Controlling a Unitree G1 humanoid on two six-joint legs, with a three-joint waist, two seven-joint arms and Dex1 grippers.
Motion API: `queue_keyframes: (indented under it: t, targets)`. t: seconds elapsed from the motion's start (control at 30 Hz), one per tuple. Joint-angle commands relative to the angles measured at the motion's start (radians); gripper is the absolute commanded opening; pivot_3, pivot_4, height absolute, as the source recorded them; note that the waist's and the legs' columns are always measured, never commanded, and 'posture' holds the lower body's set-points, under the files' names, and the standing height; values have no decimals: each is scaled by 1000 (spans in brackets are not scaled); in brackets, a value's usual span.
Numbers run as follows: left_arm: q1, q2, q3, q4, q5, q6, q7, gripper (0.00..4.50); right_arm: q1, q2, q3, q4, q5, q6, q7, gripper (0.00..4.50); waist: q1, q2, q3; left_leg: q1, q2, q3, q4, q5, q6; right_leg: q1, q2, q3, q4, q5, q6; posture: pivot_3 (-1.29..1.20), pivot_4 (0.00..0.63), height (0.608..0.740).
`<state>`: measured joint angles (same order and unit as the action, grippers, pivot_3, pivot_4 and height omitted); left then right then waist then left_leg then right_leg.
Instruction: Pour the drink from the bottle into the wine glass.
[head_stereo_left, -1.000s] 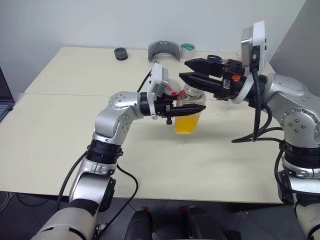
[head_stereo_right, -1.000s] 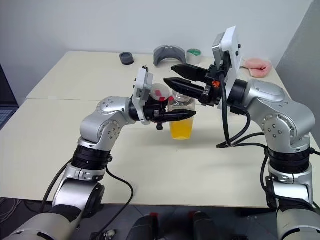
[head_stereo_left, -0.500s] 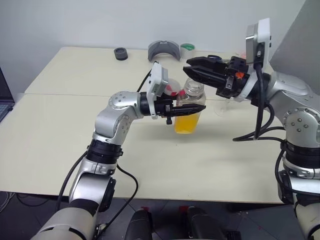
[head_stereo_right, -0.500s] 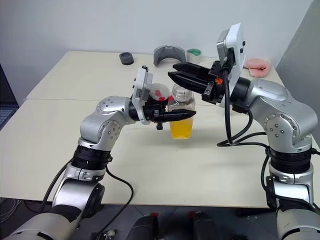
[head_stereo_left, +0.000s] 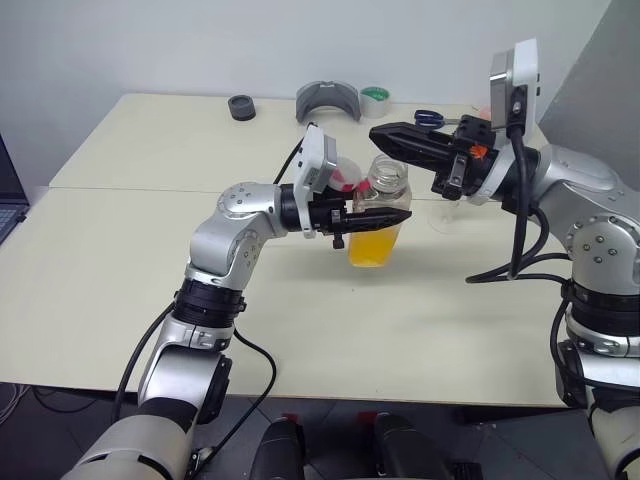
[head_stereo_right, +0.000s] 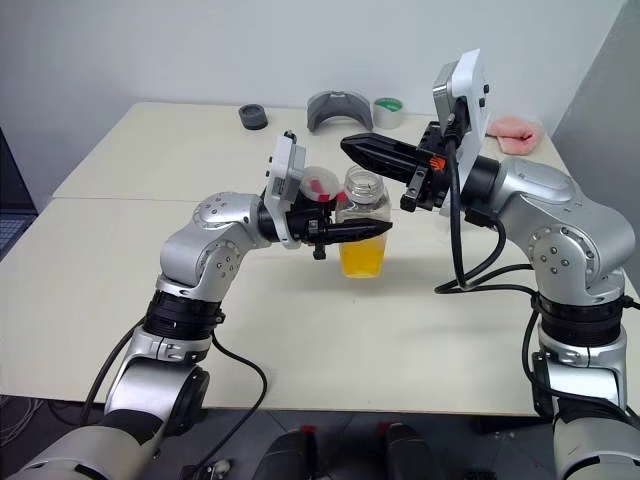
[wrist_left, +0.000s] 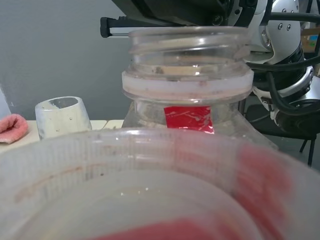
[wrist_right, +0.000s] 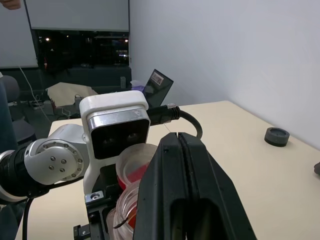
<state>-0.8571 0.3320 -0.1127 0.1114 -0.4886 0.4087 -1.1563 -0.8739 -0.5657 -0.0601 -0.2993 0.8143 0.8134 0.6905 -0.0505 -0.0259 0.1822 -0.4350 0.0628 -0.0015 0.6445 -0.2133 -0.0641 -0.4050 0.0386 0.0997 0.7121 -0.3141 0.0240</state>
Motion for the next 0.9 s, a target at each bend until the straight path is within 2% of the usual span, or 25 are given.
queue_keyframes:
  t: [0.03, 0.37, 0.67, 0.9]
  targets:
    - [-14, 4, 26, -33, -10, -8, 18, 1771, -19, -10, -49, -30, 24, -2, -7, 52, 0, 0, 0, 0, 0, 0, 0, 0, 0, 0, 0, 0, 0, 0, 0, 0, 150, 740]
    - [16, 16, 64, -26, 43, -29, 170, 1771, 22, -53, -93, -121, 114, 71, -31, 52, 0, 0, 0, 0, 0, 0, 0, 0, 0, 0, 0, 0, 0, 0, 0, 0, 150, 740]
    - [67, 13, 144, 20, 185, -97, 486, 1771, 122, -50, -59, -212, 124, 57, -20, 52, 0, 0, 0, 0, 0, 0, 0, 0, 0, 0, 0, 0, 0, 0, 0, 0, 150, 740]
    - [119, 27, 233, 38, 238, -142, 666, 1771, 235, -39, -10, -262, 86, -7, 16, 52, 3, 0, 0, 0, 0, 0, 0, 0, 0, 0, -1, 0, 0, 0, 0, 0, 150, 740]
